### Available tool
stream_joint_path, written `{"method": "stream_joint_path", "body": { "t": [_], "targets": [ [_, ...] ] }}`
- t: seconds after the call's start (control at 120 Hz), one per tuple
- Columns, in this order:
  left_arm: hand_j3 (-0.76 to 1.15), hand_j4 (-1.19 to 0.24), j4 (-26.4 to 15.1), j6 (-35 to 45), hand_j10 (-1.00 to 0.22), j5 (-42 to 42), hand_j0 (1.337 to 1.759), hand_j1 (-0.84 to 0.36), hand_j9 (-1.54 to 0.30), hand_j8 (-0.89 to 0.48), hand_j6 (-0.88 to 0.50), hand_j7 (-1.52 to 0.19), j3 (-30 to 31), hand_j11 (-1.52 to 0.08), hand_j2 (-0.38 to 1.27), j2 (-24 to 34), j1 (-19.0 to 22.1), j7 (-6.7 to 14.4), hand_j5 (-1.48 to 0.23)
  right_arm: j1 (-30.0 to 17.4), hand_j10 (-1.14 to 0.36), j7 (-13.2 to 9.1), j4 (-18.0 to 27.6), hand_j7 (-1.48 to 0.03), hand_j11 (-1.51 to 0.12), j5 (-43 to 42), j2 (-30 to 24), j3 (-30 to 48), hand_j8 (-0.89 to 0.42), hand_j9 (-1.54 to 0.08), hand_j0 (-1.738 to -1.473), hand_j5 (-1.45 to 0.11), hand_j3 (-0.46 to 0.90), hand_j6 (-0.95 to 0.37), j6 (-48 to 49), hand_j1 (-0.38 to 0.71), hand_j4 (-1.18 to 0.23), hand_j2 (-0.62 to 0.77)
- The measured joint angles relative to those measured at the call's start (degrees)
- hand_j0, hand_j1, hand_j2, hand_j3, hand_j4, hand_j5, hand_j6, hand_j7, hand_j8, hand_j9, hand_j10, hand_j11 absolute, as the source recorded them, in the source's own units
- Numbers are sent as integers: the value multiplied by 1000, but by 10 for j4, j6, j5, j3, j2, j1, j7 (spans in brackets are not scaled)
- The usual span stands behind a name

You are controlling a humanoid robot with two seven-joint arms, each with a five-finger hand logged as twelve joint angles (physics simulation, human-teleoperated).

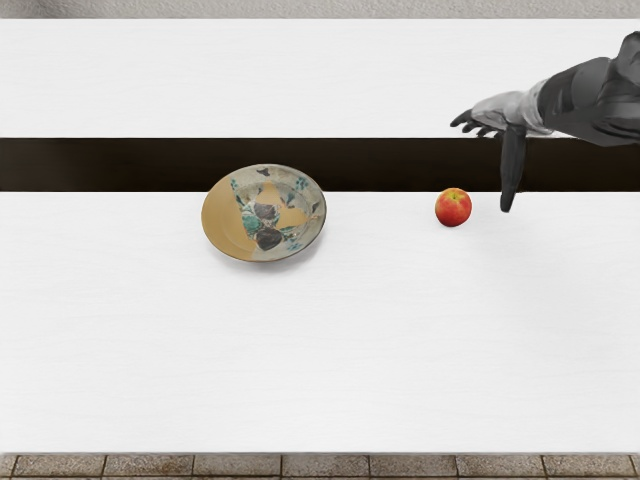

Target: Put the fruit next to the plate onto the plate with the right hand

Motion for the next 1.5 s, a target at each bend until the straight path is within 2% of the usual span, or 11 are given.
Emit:
{"method": "stream_joint_path", "body": {
  "t": [0.133, 0.3, 0.525, 0.9, 1.083, 1.5],
  "targets": [
    [0, 0, 0, 0, 0, 0, 1658, 349, 0, 0, 0, 0, 0, 0, 0, 0, 0, 0, 0, -27, -29, -3, 3, -35, -35, -56, 40, -4, -30, -35, -1658, -35, 0, -31, -84, -317, -30, -5],
    [0, 0, 0, 0, 0, 0, 1658, 349, 0, 0, 0, 0, 0, 0, 0, 0, 0, 0, 0, -54, -54, -4, 5, -68, -68, -80, 65, -7, -55, -68, -1658, -68, 0, -57, -128, -287, -55, -10],
    [0, 0, 0, 0, 0, 0, 1658, 349, 0, 0, 0, 0, 0, 0, 0, 0, 0, 0, 0, -91, -142, -5, 6, -181, -181, -117, 79, -10, -143, -181, -1658, -182, 0, -144, -178, -183, -143, -27],
    [0, 0, 0, 0, 0, 0, 1658, 349, 0, 0, 0, 0, 0, 0, 0, 0, 0, 0, 0, -108, -277, -5, 3, -357, -358, -156, 95, -31, -279, -358, -1658, -358, 0, -280, -216, -21, -278, -53],
    [0, 0, 0, 0, 0, 0, 1658, 349, 0, 0, 0, 0, 0, 0, 0, 0, 0, 0, 0, -109, -293, -5, -4, -378, -378, -192, 109, -47, -294, -378, -1658, -378, 0, -295, -233, -2, -294, -56],
    [0, 0, 0, 0, 0, 0, 1658, 349, 0, 0, 0, 0, 0, 0, 0, 0, 0, 0, 0, -144, -280, -5, -7, -360, -361, -203, 127, -67, -281, -361, -1658, -361, 0, -281, -289, -18, -280, -53]
  ]
}}
